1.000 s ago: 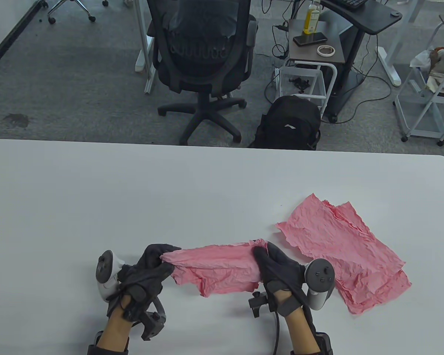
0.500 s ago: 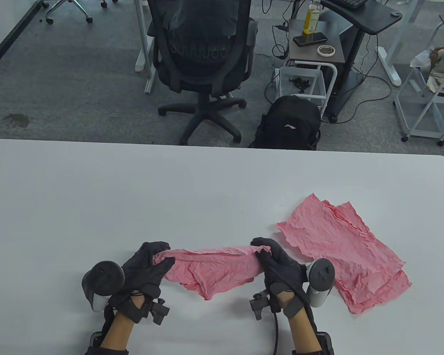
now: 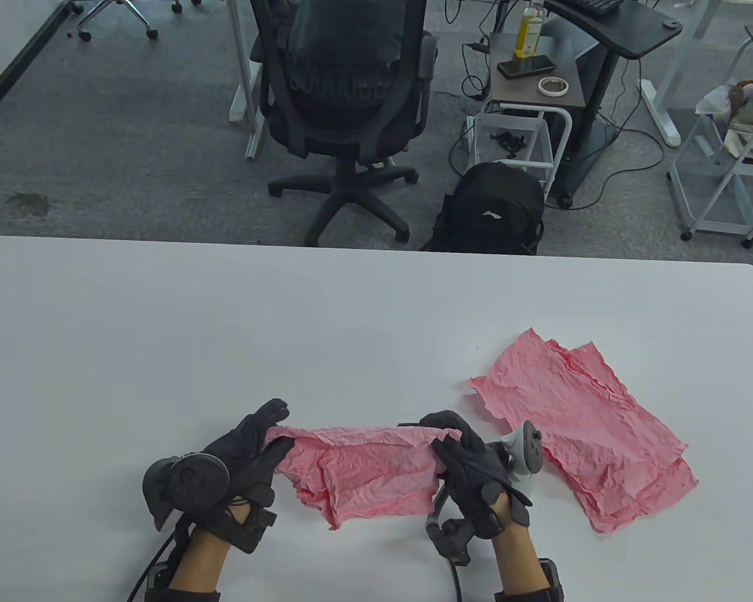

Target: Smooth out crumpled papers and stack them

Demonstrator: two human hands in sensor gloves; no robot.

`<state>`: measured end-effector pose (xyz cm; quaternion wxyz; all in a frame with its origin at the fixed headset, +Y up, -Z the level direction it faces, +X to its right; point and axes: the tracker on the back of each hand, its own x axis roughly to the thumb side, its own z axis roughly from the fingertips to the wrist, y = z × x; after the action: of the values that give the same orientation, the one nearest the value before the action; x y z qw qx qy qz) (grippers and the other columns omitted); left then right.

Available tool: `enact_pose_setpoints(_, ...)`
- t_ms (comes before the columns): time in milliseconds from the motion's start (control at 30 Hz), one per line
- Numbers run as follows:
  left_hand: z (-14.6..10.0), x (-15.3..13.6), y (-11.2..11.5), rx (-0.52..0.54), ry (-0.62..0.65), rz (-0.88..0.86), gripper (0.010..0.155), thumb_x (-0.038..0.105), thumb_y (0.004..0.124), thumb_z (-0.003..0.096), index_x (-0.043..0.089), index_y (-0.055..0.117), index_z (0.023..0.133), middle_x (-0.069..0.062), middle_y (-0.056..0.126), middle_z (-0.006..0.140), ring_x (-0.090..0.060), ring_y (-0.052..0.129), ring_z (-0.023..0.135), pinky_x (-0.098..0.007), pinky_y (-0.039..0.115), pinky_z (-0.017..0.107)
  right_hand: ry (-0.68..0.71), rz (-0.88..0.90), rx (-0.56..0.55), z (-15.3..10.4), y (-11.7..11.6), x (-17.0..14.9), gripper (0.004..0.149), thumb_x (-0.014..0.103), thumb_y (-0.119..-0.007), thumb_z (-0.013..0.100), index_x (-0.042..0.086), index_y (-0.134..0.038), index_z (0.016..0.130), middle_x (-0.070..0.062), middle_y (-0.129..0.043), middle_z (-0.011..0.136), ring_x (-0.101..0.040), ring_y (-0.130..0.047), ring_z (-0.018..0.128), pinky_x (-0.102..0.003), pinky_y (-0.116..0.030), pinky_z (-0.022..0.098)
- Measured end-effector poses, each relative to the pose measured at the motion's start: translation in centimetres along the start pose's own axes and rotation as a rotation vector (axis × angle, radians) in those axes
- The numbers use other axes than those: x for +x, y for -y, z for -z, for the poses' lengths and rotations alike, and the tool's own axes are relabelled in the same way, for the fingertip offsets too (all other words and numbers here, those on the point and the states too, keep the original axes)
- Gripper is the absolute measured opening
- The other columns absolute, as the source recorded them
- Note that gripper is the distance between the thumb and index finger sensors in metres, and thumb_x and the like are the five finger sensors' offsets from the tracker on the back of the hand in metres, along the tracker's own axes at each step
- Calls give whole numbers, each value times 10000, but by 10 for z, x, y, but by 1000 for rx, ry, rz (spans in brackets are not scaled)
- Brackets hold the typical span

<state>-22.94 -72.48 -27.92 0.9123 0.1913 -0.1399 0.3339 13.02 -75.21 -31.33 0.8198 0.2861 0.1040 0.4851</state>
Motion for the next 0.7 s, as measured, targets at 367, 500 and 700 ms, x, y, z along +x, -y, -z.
enact_pose_setpoints(367, -5, -28, 45, -443, -240, -727, 1108, 869, 655, 452, 164, 193, 1171, -178, 236, 1176, -504, 434, 1087, -680, 501, 723, 46, 2, -49, 1, -5, 1, 411, 378, -671, 552, 184, -696, 914, -192, -889, 869, -389, -996, 612, -492, -850, 389)
enact_pose_setpoints(500, -4, -13, 61, -556, -143, -1001, 843, 698, 758, 501, 294, 449, 1174, -98, 192, 1213, -479, 284, 1153, -710, 395, 761, 66, 27, -104, 0, -2, 1, 411, 380, -667, 555, 185, -692, 916, -188, -892, 866, -382, -999, 607, -484, -853, 387)
enact_pose_setpoints(700, 4, -8, 60, -515, 22, -1248, 477, 459, 645, 591, 341, 667, 1052, -26, 658, 1142, -380, 633, 1137, -605, 504, 815, 11, -39, -206, -5, 12, 4, 413, 373, -667, 562, 155, -689, 912, -184, -912, 834, -364, -1016, 573, -465, -864, 366)
